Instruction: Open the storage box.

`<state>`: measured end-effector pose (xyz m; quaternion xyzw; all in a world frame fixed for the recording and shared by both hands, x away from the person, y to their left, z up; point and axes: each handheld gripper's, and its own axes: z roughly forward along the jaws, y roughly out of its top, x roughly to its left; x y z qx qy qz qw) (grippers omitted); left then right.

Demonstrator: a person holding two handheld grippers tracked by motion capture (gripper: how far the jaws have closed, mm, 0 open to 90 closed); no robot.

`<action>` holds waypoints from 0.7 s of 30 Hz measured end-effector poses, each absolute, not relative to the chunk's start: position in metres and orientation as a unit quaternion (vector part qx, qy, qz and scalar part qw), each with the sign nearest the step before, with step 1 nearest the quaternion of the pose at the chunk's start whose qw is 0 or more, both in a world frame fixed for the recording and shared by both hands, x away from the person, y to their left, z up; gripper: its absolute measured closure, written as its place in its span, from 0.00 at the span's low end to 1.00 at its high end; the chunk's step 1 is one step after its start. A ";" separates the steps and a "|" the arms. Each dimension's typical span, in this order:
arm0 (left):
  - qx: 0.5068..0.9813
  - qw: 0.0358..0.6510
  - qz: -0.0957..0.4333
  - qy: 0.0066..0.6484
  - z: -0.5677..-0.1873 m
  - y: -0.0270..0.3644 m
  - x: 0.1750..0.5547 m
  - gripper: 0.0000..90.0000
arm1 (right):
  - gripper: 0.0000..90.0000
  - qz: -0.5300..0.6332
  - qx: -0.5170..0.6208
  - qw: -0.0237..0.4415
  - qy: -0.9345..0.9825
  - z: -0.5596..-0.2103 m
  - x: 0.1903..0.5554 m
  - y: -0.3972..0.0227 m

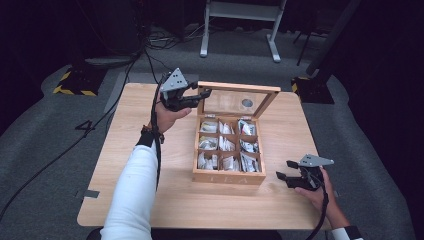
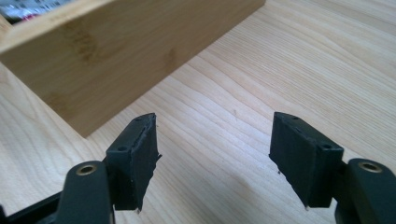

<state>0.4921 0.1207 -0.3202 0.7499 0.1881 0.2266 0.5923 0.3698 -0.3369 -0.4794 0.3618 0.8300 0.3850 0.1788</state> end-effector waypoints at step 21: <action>0.723 0.606 0.226 0.241 -0.325 0.119 0.514 0.69 | 0.39 0.373 0.374 0.179 0.830 -0.484 0.371 -0.335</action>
